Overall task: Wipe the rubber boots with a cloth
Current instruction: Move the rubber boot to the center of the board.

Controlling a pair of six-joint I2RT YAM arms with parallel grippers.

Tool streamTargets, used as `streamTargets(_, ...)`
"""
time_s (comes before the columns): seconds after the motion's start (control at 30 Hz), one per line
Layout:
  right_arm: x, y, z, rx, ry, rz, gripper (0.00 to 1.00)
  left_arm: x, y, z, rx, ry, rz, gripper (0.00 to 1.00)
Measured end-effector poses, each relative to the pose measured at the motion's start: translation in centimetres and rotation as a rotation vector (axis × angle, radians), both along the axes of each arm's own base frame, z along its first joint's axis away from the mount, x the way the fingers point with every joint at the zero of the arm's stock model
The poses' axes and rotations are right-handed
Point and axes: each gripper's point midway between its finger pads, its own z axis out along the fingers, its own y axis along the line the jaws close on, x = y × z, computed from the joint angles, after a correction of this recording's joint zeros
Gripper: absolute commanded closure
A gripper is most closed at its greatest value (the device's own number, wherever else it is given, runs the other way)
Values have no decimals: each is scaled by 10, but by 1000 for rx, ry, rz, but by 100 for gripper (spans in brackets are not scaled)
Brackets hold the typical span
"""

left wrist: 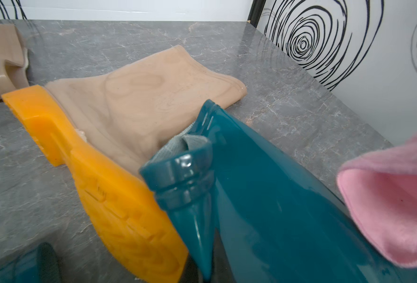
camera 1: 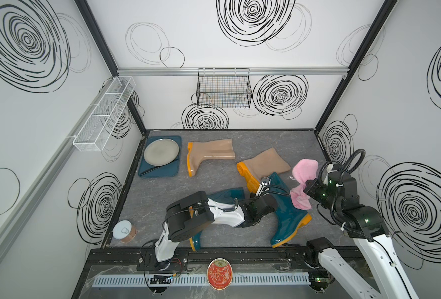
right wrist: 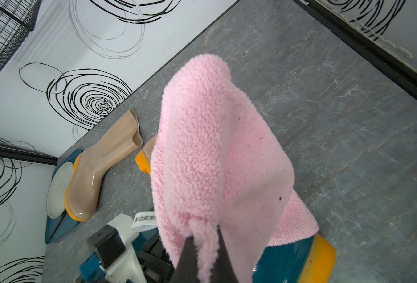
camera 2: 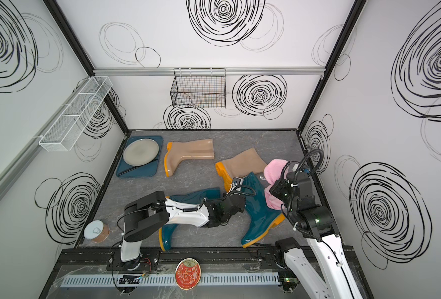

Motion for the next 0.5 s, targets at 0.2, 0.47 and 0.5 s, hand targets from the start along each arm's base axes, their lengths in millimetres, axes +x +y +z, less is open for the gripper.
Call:
streamTargets(0.2,-1,-2,1,-9,-8,1,100,29,-8,3,-39,1,-4,100)
streamTargets(0.47,5,-4,-5,-52,16,0,100,127,37,5,45,-46,157,100)
streamTargets(0.5,6,-5,-6,-57,20,-1,100,136,44,5,60,-53,176,100)
